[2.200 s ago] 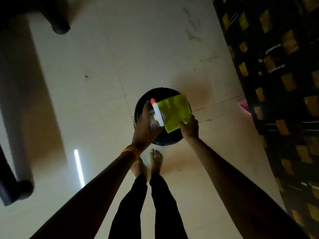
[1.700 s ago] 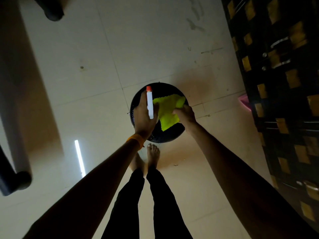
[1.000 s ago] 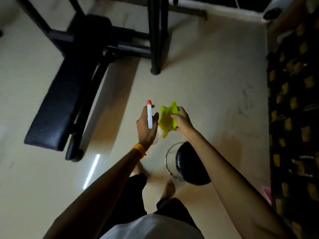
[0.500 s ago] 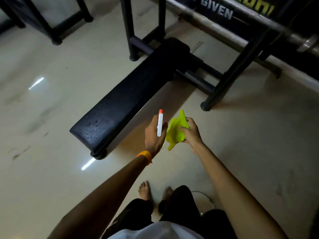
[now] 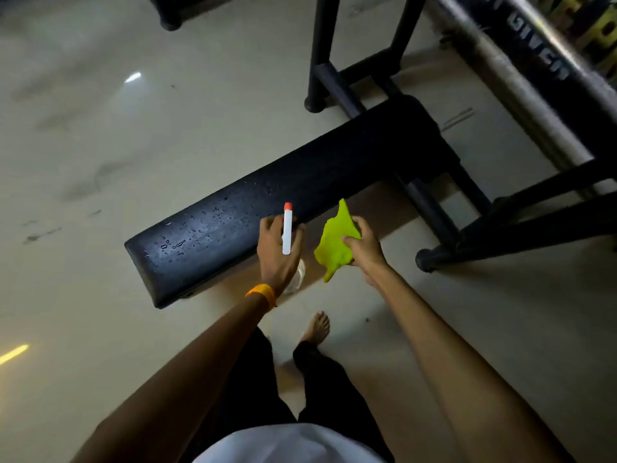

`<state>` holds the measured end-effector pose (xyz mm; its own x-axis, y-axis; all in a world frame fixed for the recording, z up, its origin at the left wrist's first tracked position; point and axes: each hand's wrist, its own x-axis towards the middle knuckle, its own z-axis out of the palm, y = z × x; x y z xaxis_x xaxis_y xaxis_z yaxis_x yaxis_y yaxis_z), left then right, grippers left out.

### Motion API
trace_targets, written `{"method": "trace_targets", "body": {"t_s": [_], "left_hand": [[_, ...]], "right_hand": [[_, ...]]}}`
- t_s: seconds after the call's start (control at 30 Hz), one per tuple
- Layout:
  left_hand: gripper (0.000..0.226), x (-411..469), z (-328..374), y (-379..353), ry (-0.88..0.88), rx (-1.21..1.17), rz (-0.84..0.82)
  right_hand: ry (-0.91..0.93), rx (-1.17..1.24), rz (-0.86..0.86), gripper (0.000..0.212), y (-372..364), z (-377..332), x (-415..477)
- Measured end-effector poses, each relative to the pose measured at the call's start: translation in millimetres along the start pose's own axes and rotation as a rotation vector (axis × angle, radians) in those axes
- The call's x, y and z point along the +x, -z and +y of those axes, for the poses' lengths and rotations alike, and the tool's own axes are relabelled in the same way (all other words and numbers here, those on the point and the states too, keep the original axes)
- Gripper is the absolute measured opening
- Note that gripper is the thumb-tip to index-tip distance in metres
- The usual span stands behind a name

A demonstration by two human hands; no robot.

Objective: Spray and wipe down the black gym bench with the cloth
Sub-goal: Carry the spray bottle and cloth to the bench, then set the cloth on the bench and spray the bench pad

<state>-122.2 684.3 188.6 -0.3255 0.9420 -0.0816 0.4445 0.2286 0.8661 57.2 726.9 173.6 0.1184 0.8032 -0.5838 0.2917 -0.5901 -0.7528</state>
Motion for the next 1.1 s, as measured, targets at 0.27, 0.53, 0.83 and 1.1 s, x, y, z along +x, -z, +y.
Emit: {"method": "trace_targets", "body": {"t_s": [0.27,0.53,0.83,1.1], "left_hand": [[0.01,89,-24,-45,0.133,-0.101,0.088],[0.018,149,-58,-79,0.228,-0.1,0.174],[0.018,164,-109,-134,0.363,-0.137,0.271],[0.022,155,-120,-172,0.461,-0.076,0.387]], "right_hand": [[-0.002,-0.186,-0.131,0.053,-25,-36,137],[-0.038,-0.174,-0.29,0.055,-75,-62,234],[-0.215,-0.051,-0.415,0.048,-85,-23,343],[0.167,-0.693,-0.239,0.05,-56,-3,382]]}}
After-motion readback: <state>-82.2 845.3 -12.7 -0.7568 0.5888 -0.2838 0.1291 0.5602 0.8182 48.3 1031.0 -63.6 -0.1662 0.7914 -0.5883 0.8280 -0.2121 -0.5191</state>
